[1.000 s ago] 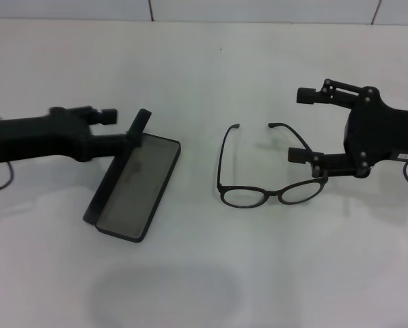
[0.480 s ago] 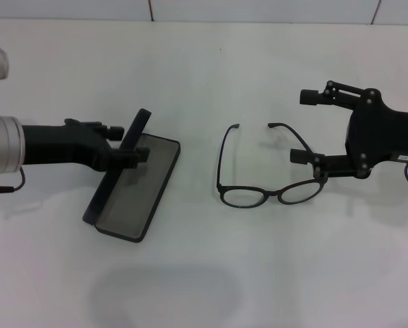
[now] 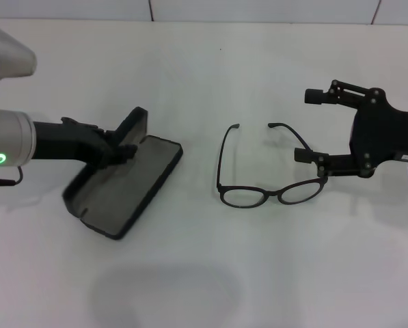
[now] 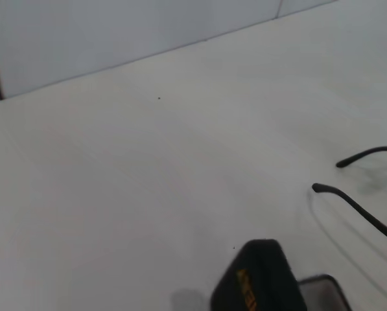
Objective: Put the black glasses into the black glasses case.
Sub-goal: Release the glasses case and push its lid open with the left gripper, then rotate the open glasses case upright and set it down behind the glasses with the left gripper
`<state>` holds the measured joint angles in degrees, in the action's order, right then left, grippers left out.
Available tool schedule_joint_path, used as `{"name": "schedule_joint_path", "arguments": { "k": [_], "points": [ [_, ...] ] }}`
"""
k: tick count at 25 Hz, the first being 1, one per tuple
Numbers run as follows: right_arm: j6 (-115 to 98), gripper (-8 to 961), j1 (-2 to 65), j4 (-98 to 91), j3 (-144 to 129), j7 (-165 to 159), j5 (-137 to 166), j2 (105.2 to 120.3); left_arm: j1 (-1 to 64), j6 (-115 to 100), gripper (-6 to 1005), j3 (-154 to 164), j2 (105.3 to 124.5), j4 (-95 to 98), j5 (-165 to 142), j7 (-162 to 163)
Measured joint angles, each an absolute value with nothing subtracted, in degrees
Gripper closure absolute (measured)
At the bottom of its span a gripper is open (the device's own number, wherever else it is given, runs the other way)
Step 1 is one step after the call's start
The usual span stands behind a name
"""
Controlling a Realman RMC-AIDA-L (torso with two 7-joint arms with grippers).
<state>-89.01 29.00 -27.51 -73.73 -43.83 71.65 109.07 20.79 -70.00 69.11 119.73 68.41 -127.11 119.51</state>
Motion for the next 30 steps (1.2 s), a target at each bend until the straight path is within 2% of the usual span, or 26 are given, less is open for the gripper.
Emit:
{"name": "schedule_joint_path", "arguments": {
  "k": [10,17,30],
  "points": [
    [-89.46,96,27.61,-28.82,-73.74,-41.85,71.98,108.78,22.87,-70.31,778,67.35,119.22,68.49,-127.28,121.77],
    [-94.67,96,27.65,-29.06,-73.74,-41.62,79.39,107.23,26.55,-69.69,792,67.82,119.23,68.06,-128.33,116.41],
    [-97.01,97,22.72,-29.28,-69.24,-38.73,80.47,107.85,37.52,-69.74,760,77.79,119.38,67.13,-138.94,104.61]
  ]
}}
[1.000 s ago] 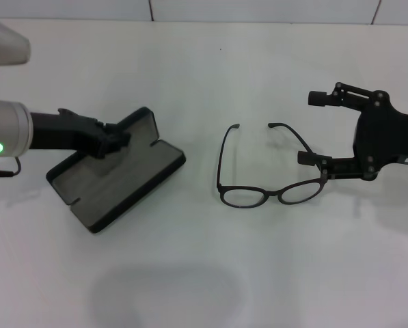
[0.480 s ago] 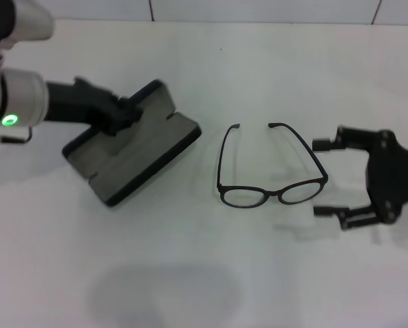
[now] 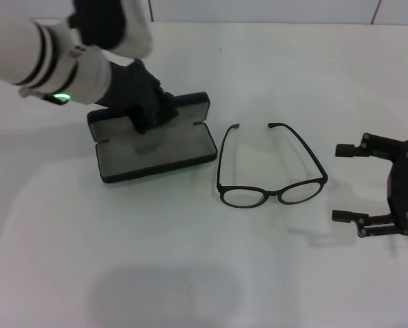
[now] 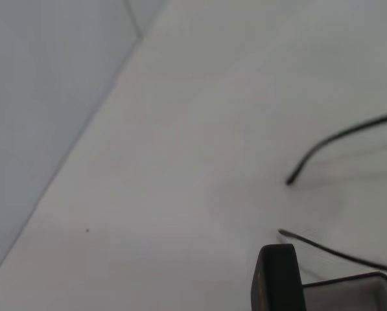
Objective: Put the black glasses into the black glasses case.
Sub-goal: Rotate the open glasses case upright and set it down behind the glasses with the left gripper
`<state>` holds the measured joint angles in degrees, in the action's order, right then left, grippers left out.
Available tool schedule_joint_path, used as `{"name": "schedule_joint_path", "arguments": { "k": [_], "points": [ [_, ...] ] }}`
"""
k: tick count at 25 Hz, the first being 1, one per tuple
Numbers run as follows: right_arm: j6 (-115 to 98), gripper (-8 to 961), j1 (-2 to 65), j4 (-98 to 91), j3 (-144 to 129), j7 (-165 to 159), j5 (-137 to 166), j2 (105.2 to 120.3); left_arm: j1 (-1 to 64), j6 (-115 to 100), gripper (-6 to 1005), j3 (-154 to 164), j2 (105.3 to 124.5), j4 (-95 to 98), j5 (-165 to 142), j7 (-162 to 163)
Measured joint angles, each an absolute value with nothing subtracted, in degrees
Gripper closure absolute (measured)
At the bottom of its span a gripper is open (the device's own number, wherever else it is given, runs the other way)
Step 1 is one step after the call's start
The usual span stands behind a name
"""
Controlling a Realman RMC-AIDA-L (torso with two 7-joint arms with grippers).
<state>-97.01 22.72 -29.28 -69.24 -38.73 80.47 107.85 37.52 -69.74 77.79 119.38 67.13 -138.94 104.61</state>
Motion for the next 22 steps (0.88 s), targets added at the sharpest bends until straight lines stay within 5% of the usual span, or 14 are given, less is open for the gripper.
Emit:
{"name": "schedule_joint_path", "arguments": {
  "k": [22],
  "points": [
    [-98.08,139,21.89,-29.17,-67.98,-38.59,80.69,108.89,39.57,-69.43,699,84.44,119.82,64.78,-133.29,99.70]
  ]
}}
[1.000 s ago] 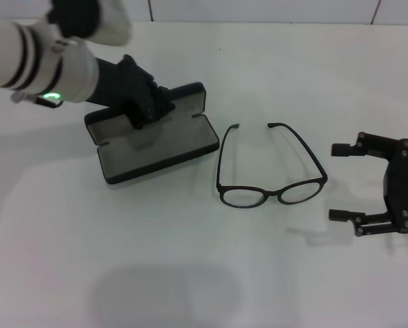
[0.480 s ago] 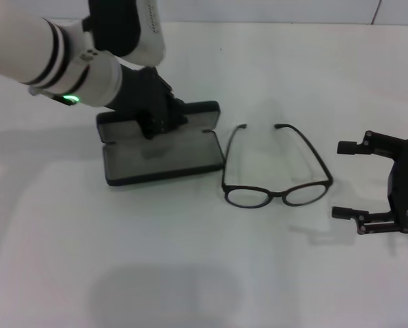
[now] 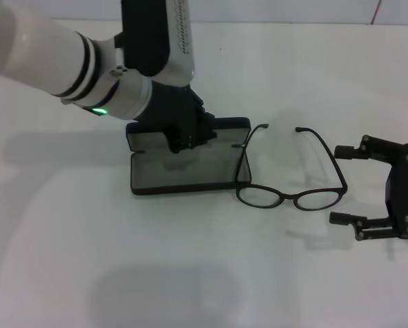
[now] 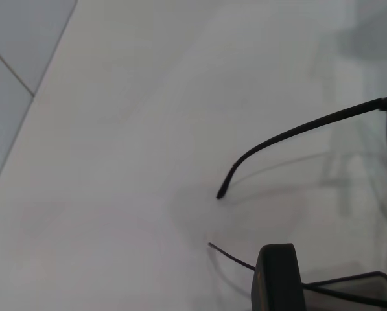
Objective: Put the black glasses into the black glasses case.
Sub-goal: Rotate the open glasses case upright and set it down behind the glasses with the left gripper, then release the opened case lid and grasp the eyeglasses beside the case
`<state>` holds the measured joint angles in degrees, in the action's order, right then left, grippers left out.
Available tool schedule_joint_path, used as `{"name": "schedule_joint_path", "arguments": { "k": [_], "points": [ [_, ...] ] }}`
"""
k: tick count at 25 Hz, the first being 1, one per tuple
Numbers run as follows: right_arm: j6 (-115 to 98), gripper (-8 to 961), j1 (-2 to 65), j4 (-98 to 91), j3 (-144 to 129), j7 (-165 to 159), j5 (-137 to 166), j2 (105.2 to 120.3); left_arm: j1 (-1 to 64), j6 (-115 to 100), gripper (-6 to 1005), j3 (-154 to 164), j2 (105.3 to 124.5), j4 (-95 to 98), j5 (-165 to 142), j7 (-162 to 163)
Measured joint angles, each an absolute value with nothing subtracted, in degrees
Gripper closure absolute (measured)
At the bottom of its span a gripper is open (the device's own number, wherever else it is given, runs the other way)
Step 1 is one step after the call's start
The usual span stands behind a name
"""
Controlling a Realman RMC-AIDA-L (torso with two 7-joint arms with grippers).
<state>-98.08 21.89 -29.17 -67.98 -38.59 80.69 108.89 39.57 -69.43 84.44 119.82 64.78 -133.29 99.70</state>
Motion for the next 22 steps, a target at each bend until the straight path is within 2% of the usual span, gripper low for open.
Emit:
{"name": "schedule_joint_path", "arguments": {
  "k": [13,18,22],
  "points": [
    [-96.78,166,20.36,-29.28,-67.85,-38.50,80.68,109.24,39.40,-67.66,662,87.49,119.89,66.31,-132.54,102.10],
    [-96.00,176,20.48,-30.83,-67.10,-41.51,80.64,109.26,35.11,-67.96,425,87.20,119.81,71.60,-127.15,100.54],
    [-94.55,184,21.48,-39.22,-66.27,-55.66,84.53,109.14,28.24,-67.47,421,85.10,119.81,71.75,-108.27,88.49]
  ]
}}
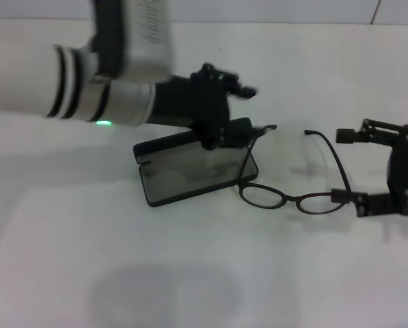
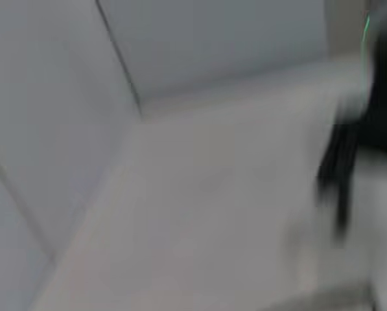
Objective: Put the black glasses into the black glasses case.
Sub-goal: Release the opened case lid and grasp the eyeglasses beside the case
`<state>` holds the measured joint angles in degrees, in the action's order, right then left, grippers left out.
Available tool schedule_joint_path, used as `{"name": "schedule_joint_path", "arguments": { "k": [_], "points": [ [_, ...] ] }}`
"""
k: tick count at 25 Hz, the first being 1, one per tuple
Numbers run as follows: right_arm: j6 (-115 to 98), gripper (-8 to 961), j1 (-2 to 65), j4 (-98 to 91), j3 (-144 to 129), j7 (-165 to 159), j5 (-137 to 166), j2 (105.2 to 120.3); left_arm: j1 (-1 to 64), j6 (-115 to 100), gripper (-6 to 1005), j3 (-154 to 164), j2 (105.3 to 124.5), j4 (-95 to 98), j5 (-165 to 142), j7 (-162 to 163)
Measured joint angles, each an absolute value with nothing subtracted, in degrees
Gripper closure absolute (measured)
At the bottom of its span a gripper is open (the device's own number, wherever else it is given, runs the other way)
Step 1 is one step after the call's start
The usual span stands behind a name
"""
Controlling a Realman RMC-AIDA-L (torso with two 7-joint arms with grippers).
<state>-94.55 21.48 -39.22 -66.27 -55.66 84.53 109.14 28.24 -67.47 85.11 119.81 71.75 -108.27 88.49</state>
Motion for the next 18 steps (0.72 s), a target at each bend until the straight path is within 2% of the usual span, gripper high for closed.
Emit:
{"name": "schedule_joint_path", "arguments": {
  "k": [6,8,11,13,15,18],
  "points": [
    [-94.09,196,27.25,-55.01,-66.25,-83.56,100.47,108.98,22.43,-67.52,415,83.94,119.79,59.50,-80.04,71.43],
    [-94.90,200,30.26,-60.00,-66.59,-92.33,108.30,109.78,22.36,-67.32,414,83.28,119.80,54.13,-75.13,68.61],
    [-96.76,206,33.97,-65.10,-67.46,-99.09,118.84,111.78,22.68,-67.34,415,81.15,119.80,47.91,-70.38,67.04],
    [-98.91,209,36.44,-67.69,-67.74,-101.08,126.61,113.84,22.76,-67.61,415,79.95,119.83,43.89,-66.59,64.75],
    [-100.02,212,38.51,-68.36,-68.31,-102.03,132.01,115.21,22.60,-67.85,415,79.75,119.86,41.09,-62.92,61.83],
    [-98.75,216,40.37,-67.48,-71.94,-104.06,135.21,115.56,22.41,-69.34,415,79.92,119.87,38.11,-59.56,58.43]
  ]
}}
